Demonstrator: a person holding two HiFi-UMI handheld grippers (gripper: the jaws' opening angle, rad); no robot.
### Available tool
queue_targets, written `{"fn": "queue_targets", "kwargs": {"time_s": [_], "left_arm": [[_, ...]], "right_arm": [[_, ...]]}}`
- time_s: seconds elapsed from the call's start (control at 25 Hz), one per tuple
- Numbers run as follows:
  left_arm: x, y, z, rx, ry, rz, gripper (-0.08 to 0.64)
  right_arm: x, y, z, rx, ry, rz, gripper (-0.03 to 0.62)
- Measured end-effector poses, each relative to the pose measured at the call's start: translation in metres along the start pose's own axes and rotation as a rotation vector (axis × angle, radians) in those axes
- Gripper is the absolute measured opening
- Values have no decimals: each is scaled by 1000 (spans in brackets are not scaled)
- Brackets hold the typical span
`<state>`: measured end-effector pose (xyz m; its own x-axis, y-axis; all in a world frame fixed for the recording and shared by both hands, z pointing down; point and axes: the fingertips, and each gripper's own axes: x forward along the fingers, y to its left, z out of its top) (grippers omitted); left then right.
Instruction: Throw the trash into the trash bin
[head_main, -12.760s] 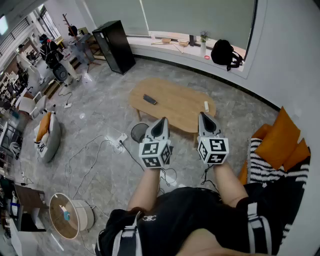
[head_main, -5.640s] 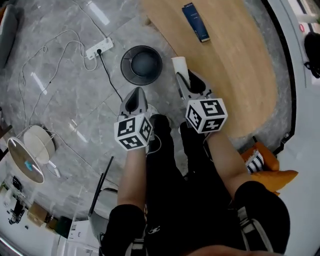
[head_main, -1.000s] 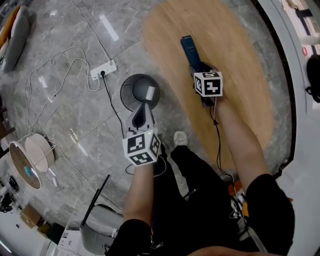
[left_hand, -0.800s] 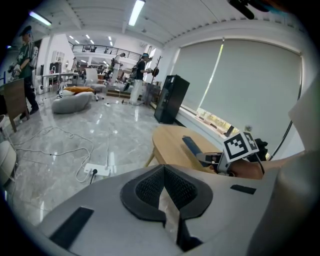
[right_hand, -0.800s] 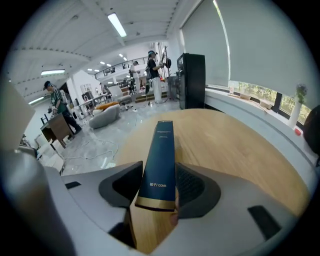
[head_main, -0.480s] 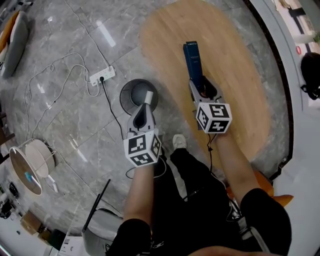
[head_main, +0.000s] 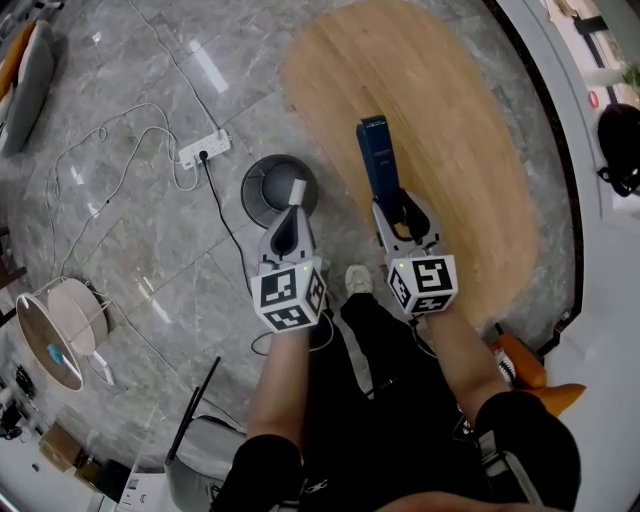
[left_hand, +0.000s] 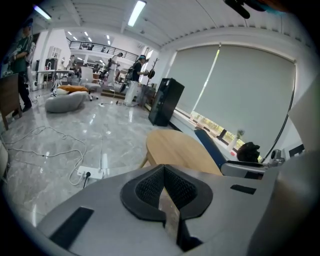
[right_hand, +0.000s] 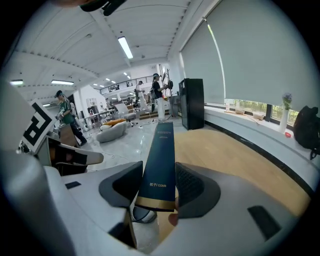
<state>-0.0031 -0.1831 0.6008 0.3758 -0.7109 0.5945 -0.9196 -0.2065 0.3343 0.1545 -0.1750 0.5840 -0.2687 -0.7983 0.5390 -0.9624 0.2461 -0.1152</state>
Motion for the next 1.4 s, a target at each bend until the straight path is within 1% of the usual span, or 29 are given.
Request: {"fn": "queue_targets", "kwargs": {"time_s": [0.16, 0.24, 0.36, 0.56, 0.72, 0.84, 1.0, 1.08, 1.16, 1.28, 1.32, 1.4], "left_arm": [[-6, 15, -2, -8, 0, 6, 12], [-8, 30, -4, -15, 2, 14, 11], [-12, 59, -9, -28, 10, 37, 12], [-31, 109, -17, -73, 10, 90, 11], [-40, 151, -30, -108, 23, 111, 11], [-42, 178, -45, -138, 44, 124, 11], [-44, 203, -60, -162, 62, 126, 11], [-44, 213, -69, -165, 77, 125, 11], [-43, 221, -76, -169, 90, 124, 11], [-40, 228, -83, -174, 103, 116, 11], [-39, 230, -84, -173, 107, 113, 11], [-36, 233, -88, -172, 116, 107, 11]], "right_arm": [[10, 24, 1, 3, 4, 37, 210], [21, 41, -3, 13, 17, 59, 210], [42, 74, -20, 41, 64, 99, 210], [70, 136, -60, 88, 189, 180, 210], [104, 174, -112, 119, 352, 217, 210], [136, 187, -159, 130, 484, 194, 210], [174, 187, -219, 188, 712, 147, 210], [188, 186, -243, 205, 819, 128, 210], [200, 185, -261, 206, 899, 111, 210], [218, 179, -275, 133, 959, 76, 211], [224, 177, -277, 104, 956, 59, 211], [235, 174, -278, 65, 920, 33, 211]]}}
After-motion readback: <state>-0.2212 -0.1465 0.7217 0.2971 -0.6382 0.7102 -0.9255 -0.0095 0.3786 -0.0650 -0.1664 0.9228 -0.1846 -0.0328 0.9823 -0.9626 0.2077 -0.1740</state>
